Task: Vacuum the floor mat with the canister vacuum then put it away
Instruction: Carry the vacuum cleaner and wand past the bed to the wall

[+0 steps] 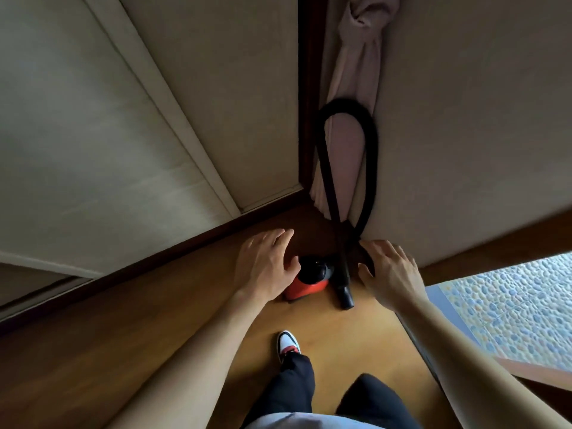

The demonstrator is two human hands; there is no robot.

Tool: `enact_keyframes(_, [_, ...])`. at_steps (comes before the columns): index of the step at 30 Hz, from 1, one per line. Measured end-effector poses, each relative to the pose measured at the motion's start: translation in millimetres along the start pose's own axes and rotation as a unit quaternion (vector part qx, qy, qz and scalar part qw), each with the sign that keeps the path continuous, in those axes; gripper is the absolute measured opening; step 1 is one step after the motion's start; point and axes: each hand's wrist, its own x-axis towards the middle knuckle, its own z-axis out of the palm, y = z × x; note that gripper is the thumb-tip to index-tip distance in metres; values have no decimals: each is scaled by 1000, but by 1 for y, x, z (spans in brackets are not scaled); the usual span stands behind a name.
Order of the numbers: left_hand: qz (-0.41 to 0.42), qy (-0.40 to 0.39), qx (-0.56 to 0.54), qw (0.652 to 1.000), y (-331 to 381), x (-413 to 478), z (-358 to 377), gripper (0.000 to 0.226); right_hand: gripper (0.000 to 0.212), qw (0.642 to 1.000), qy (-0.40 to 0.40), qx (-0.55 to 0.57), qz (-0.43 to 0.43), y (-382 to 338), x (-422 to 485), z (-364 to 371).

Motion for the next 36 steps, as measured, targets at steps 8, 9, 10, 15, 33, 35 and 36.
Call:
enact_keyframes(8, [28,-12,-4,1000,17,33,16,61,54,1000,3,-13,-13,12,8,4])
enact_keyframes(9, [25,-12,-5,1000,21,35,18,61,54,1000,3,-13,-14,16,9,4])
enact_keyframes(10, [22,-13,-7,1000,26,37,21,61,54,1000,6,-11,-16,20,10,5])
enact_keyframes(15, [11,-23,-9,1000,41,41,40,61,53,1000,16,0,-23,43,14,14])
enact_keyframes(33, [-41,-80,-65,994,19,58,235,58,57,999,-16,43,-25,117,90,187])
enact_keyframes(35, [-47,-67,-77,994,4,67,275,56,56,999,-10,49,-19,126,109,222])
enact_keyframes(36, [-51,-59,-81,994,-4,73,297,54,56,998,-8,53,-12,130,119,241])
